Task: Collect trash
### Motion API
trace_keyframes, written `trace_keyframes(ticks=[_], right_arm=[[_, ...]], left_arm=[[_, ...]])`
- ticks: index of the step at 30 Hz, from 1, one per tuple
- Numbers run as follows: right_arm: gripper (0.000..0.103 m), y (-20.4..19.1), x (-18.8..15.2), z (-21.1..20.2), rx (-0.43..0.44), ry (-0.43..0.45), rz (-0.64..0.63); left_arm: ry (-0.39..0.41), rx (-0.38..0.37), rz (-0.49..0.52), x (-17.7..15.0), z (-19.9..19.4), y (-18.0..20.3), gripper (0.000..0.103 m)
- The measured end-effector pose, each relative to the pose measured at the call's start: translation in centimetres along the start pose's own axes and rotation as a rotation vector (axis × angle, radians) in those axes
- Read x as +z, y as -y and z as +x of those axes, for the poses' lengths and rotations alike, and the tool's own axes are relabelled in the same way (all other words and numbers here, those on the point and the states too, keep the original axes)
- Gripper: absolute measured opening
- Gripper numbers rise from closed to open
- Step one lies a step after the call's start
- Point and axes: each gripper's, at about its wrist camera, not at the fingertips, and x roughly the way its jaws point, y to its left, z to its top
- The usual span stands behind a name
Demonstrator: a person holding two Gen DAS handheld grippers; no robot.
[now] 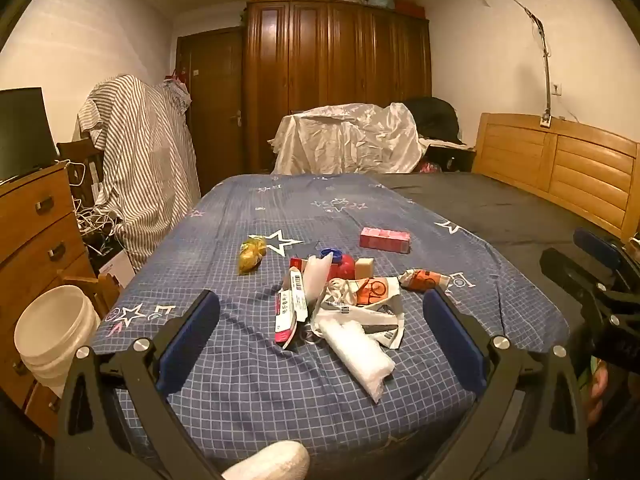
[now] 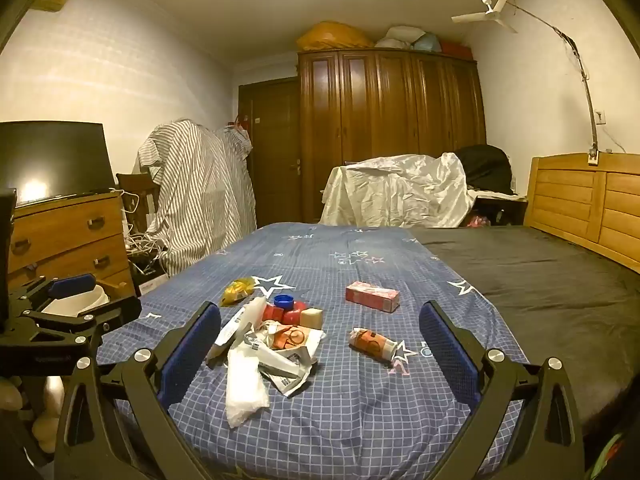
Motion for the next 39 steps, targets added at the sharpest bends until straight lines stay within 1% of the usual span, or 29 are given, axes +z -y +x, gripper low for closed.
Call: trace_keyframes(ticks=[1,9,11,16,21,39], right_arm=[[0.099,0.0,0.0,0.0,0.0,0.002,0.0],[0.099,0.1,-0.2,0.1,0.002,0.006,0.002],[0.099,0.1,-0.2,0.0,0.001,0.007,0.001],[0.099,-0.1,-0.1,-0.1,0.001,0.009,-0.005],[0.099,0.0,0.1,-0.1,0.002,0.01,-0.005],[0.099,-0.8,-0.1,0.6,0.013,0.003,-0.013]], left_arm=[[0.014,0.005,-0.002,0.0,-0.1,0.0,0.098],[0.0,0.01,-0.009,-0.3,0.0,0.2,0.098],[-0.025,-0.012,-0.024,-0.3,0.5,-0.3,0.098],[-0.04,-0.037,-0.032,0.1,0.5,-0.8,0.098],[-0.033,-0.033,-0.03,0.0,0.4,-0.7,0.098],[-0.047,-0.012,-0.04,0.0,0.8,-1.4,0.098]])
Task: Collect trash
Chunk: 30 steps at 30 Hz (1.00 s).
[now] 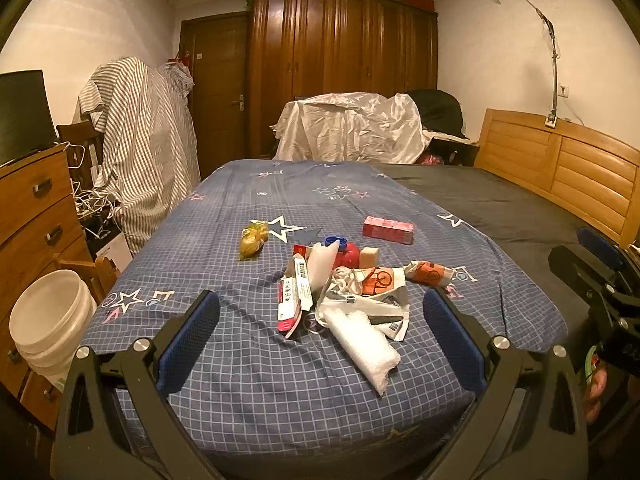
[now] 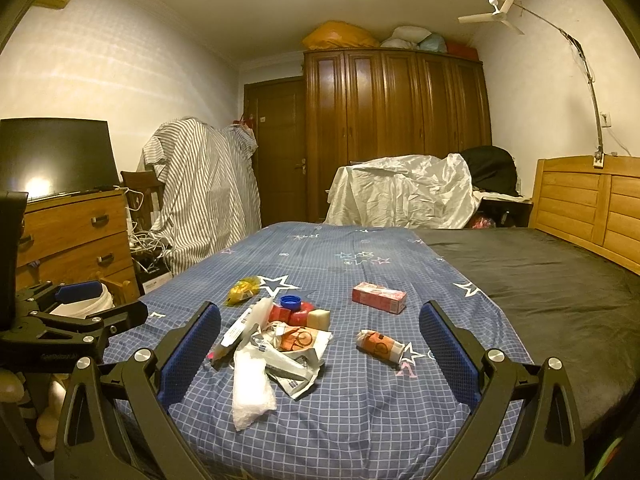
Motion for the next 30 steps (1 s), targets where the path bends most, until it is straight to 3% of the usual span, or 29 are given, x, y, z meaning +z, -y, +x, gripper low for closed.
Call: trace_keyframes(ticks=[30], right_arm=[[0.099,-0.76,-0.11,0.41,0.017,-0.008,-0.003]], left_arm=[[-0.016,0.021,-0.009,-0.42,0.69,-0.64,0.098]])
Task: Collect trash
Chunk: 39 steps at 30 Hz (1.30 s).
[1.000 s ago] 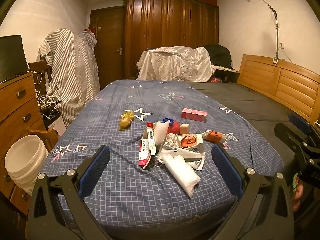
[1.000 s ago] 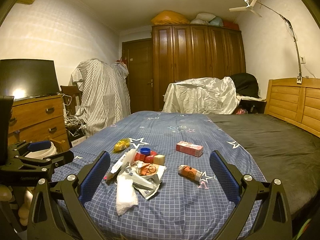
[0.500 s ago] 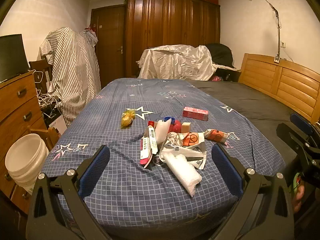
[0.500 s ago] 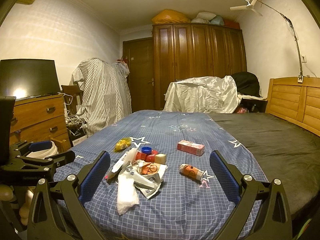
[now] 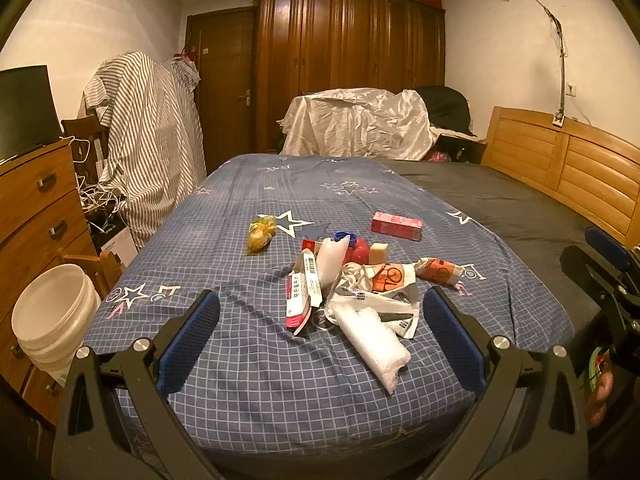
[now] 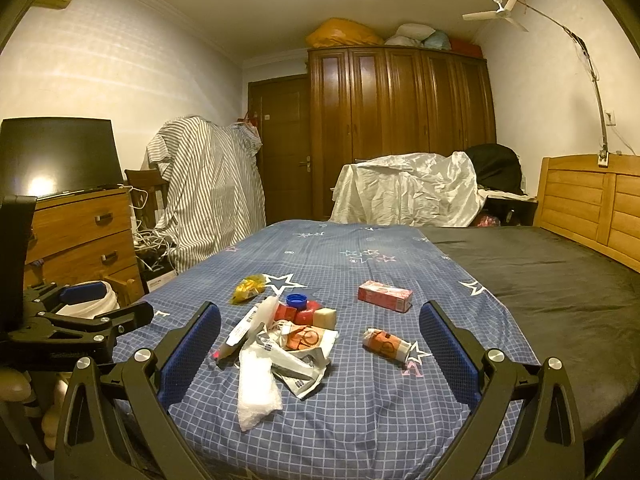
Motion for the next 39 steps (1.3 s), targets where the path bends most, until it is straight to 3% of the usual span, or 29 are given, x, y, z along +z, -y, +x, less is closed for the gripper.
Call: trace_keyframes(ticks=[24,27,33,36,39], right_arm=[[0.099,-0.4,0.0,1.1,0.026,-0.018,-0.016],[0.099,-0.5,-0.2,1.4,0.03,-0.027,-0.019],[0.099,-0.9,-2.0,3.5,0.058,-0.1,-0.029],[0.099,-1.4,-3.5,5.4,0.096,-0.161,-0.034],[0.099,-2.0,-5.4,8.1,0.167,-0.253,-0.046]], left_arm=[[-0.022,0.01,-0.016,-0.2,0.9,-1.0,0.098],[-0.032,-0.048,-0.038,-0.6,1.4,-1.6,0.098],[-0.161,-0.091,-0.165,-2.7,5.5,-4.5,0.098],[-0.241,-0.114,-0.156,-3.5,8.4,-5.3,0.098],[-0.355,-0.233,-0.151,-3.5,12.8,-5.8,0.098]])
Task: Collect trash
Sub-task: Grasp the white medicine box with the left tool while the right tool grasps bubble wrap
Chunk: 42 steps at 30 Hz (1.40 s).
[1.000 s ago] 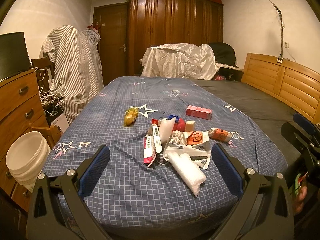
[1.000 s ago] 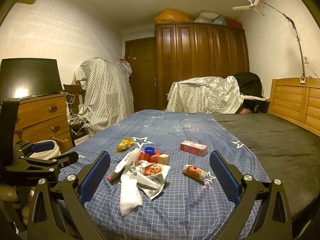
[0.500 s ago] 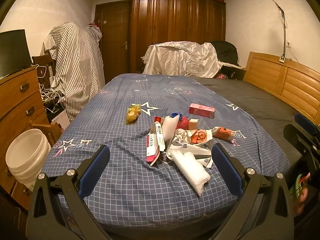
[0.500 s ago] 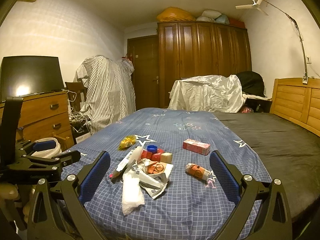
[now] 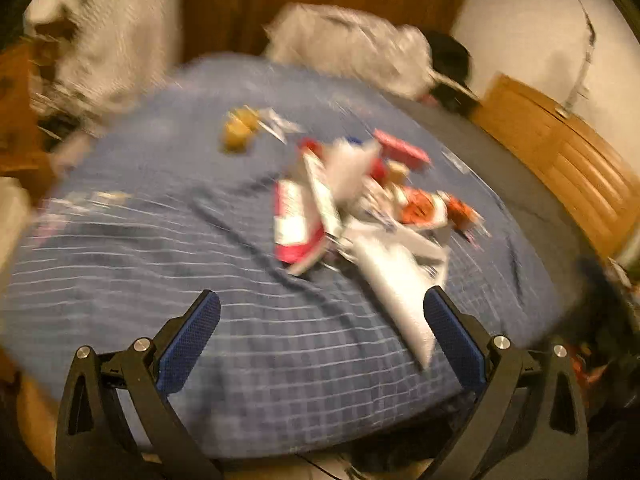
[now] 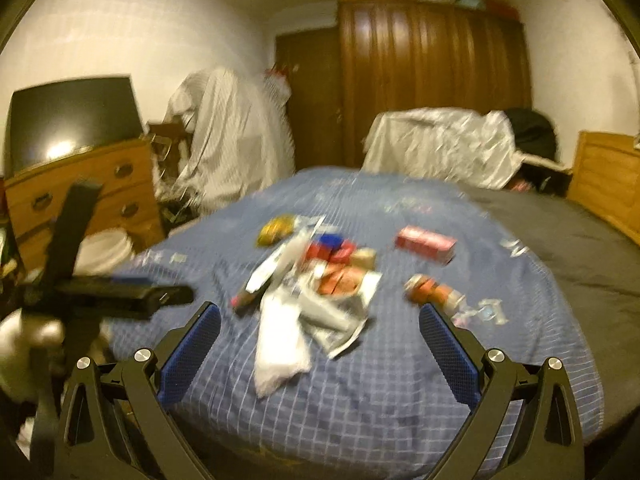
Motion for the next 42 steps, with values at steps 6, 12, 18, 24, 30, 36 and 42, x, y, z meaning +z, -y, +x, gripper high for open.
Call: trace_keyframes(ticks=[6,12,18,24,30,36,42], right_arm=[[0.093,0.0,-1.8,8.0,0.115,-0.175,0.029],[0.068,-0.4,-2.5,13.8,0.128,-0.278,0.022],[0.05,-1.0,-2.2,15.0,0.196,-0.317,0.014],[0.055,-0.6,-1.3,15.2,0.244,-0.34,0.066],[0.063,-1.5,0.1,15.5,0.235,-0.36,0.052],[0.062,-2.3,-0.2,17.6,0.19,-0.414,0.006],[0.042,-1.9,-0.8,18.2,0.174,-0.393,0.022]], left_arm=[[-0.05,0.086,0.115,3.5,6.4,0.6,0.098],[-0.103,0.149,0.113,4.6,9.3,-2.2,0.097],[-0.054,0.257,0.005,6.7,6.5,-9.3,0.097],[-0.026,0.248,0.004,8.3,3.7,-11.5,0.097],[-0.134,0.207,0.19,8.1,8.0,-6.2,0.097],[-0.192,0.255,0.166,8.3,12.1,-6.3,0.097],[-0.199,0.265,0.153,8.6,13.1,-6.2,0.081]])
